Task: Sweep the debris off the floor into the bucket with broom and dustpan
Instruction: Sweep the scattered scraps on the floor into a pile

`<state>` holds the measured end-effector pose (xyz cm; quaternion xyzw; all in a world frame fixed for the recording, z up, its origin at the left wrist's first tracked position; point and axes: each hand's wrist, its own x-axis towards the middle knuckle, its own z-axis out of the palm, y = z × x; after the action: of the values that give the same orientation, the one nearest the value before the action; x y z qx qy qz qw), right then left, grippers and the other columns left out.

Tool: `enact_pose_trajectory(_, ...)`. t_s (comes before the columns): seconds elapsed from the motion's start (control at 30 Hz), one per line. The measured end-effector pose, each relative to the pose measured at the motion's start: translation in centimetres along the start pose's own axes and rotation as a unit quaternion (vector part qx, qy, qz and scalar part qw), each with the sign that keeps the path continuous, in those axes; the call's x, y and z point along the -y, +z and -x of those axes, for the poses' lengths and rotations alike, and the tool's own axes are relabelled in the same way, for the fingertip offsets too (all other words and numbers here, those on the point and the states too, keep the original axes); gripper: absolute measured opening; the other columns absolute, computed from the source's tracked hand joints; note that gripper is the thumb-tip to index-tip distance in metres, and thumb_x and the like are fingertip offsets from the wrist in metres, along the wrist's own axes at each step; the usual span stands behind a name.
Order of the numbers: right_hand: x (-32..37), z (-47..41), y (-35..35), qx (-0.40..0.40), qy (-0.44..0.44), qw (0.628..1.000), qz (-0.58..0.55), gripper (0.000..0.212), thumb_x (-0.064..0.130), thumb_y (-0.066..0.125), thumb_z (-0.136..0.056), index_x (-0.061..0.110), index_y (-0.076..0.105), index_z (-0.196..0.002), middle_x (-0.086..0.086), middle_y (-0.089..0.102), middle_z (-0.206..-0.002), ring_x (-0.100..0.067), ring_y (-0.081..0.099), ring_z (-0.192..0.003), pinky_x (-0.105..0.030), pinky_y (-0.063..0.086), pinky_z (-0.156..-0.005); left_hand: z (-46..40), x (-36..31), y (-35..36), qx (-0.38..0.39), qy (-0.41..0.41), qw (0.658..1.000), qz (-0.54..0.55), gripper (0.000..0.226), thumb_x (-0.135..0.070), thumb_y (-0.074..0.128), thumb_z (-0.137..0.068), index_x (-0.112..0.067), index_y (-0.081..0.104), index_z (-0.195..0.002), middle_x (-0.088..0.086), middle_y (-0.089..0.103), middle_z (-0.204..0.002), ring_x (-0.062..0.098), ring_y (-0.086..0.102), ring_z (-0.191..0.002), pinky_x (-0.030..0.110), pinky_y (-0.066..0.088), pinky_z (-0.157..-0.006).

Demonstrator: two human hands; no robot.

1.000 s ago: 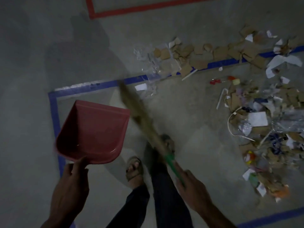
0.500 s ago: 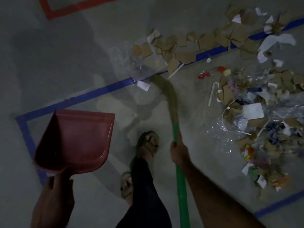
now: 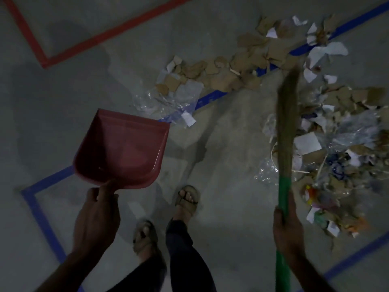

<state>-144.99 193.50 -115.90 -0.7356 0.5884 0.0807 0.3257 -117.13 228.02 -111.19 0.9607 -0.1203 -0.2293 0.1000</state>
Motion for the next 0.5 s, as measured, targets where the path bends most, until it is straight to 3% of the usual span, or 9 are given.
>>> enact_pose_trajectory(0.1, 3.1, 3.7, 3.8, 0.059, -0.085, 0.994, -0.017, 0.071, 0.026, 0.051, -0.099, 0.061, 0.014, -0.148, -0.002, 0.065, -0.075, -0.012, 0.061, -0.055, -0.034, 0.052, -0.055, -1.4, 0.8, -1.3, -0.011, 0.013, 1.0, -0.016, 0.041, -0.014, 0.054, -0.097, -0.03, 0.046, -0.134, 0.017, 0.053, -0.107, 0.04, 0.058, -0.075, 0.045, 0.05, -0.055)
enact_pose_trajectory(0.23, 9.0, 6.4, 11.4, 0.147, -0.184, 0.971, 0.03, 0.067, 0.04, 0.048, -0.098, 0.057, 0.012, -0.151, 0.0, 0.061, -0.111, -0.023, 0.065, -0.09, -0.038, 0.054, -0.073, -2.9, 3.0, -2.7, -0.023, 0.009, 0.999, -0.038, 0.04, -0.011, 0.053, -0.098, -0.029, 0.046, -0.133, 0.016, 0.054, -0.1, 0.033, 0.053, -0.071, 0.038, 0.039, -0.052)
enact_pose_trajectory(0.37, 16.5, 6.2, 17.8, 0.173, -0.297, 0.928, 0.144, 0.071, 0.039, 0.044, -0.096, 0.054, 0.005, -0.153, -0.008, 0.055, -0.096, -0.032, 0.061, -0.079, -0.044, 0.054, -0.069, -3.7, 5.5, -3.2, -0.019, 0.001, 0.998, -0.059, 0.04, -0.013, 0.054, -0.098, -0.026, 0.047, -0.134, 0.019, 0.053, -0.104, 0.045, 0.058, -0.08, 0.042, 0.04, -0.056)
enact_pose_trajectory(0.5, 21.9, 3.0, 21.5, 0.238, -0.266, 0.913, 0.197, 0.067, 0.033, 0.043, -0.1, 0.05, 0.008, -0.154, -0.014, 0.055, -0.106, -0.036, 0.062, -0.091, -0.044, 0.052, -0.081, -5.9, 6.9, -2.9, 0.01, 0.034, 0.997, -0.069, 0.038, -0.014, 0.049, -0.099, -0.029, 0.045, -0.134, 0.017, 0.052, -0.11, 0.041, 0.058, -0.084, 0.045, 0.045, -0.057)
